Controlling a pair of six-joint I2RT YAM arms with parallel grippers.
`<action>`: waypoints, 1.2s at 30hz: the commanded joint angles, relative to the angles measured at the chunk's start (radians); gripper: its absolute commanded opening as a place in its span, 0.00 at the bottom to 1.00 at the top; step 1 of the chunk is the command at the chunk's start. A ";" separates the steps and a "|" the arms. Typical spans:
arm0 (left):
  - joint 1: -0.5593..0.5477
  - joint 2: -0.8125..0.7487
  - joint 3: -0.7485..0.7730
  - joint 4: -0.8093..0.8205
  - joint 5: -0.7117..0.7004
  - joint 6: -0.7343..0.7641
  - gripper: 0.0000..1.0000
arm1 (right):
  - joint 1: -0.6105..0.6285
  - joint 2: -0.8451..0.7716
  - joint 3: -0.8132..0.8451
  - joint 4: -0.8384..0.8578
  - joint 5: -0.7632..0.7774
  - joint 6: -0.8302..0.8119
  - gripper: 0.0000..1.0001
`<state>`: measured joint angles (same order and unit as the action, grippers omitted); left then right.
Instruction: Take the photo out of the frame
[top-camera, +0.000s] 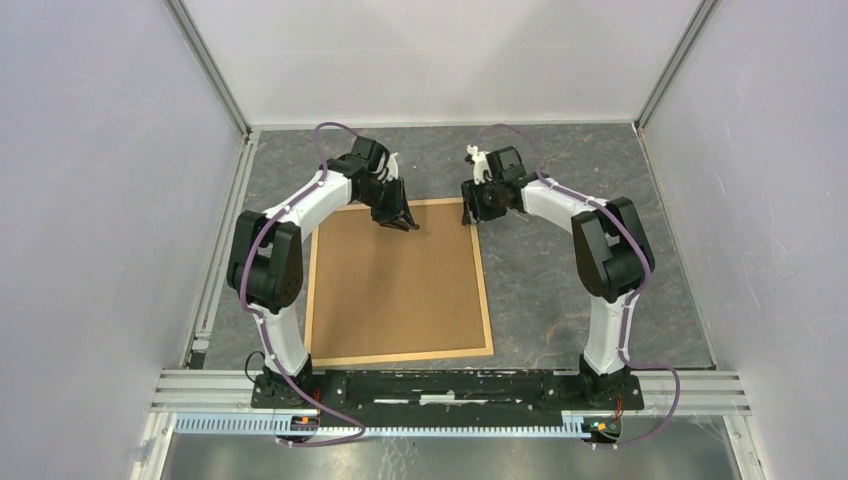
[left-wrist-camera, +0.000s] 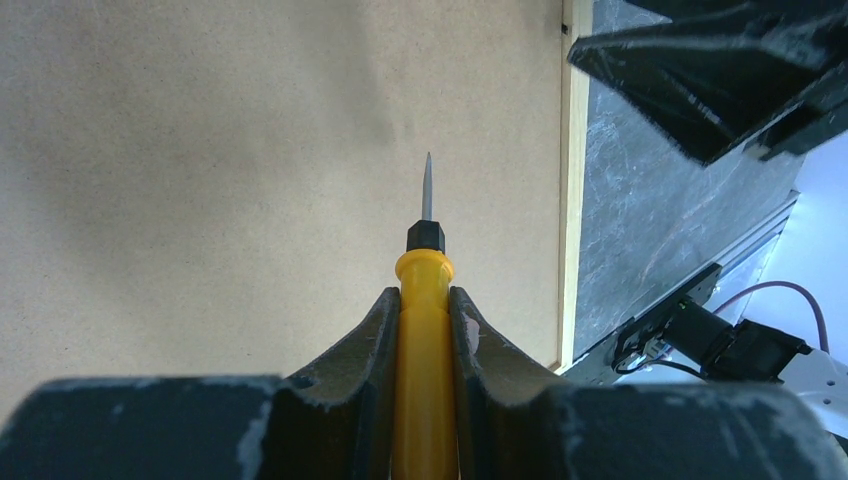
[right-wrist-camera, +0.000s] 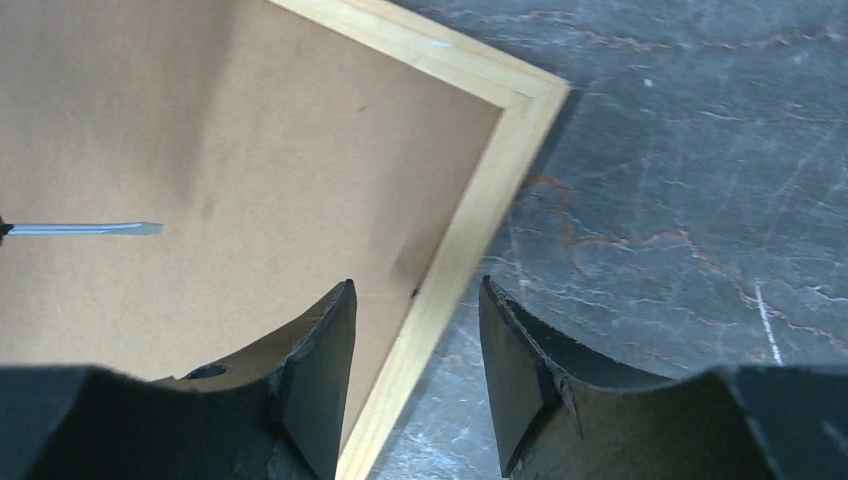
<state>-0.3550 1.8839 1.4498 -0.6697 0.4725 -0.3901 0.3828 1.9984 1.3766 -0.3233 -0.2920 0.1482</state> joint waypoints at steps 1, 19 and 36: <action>0.000 -0.045 0.008 0.039 0.006 0.051 0.02 | 0.056 -0.048 -0.007 -0.031 0.150 -0.034 0.54; 0.011 -0.060 -0.010 0.050 0.009 0.043 0.02 | 0.091 -0.007 -0.085 -0.027 0.241 -0.009 0.47; 0.015 -0.053 -0.012 0.050 0.014 0.050 0.02 | 0.061 0.069 -0.007 0.000 0.129 0.071 0.45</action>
<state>-0.3481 1.8812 1.4330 -0.6476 0.4732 -0.3901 0.4545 2.0182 1.3628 -0.3244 -0.1455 0.1967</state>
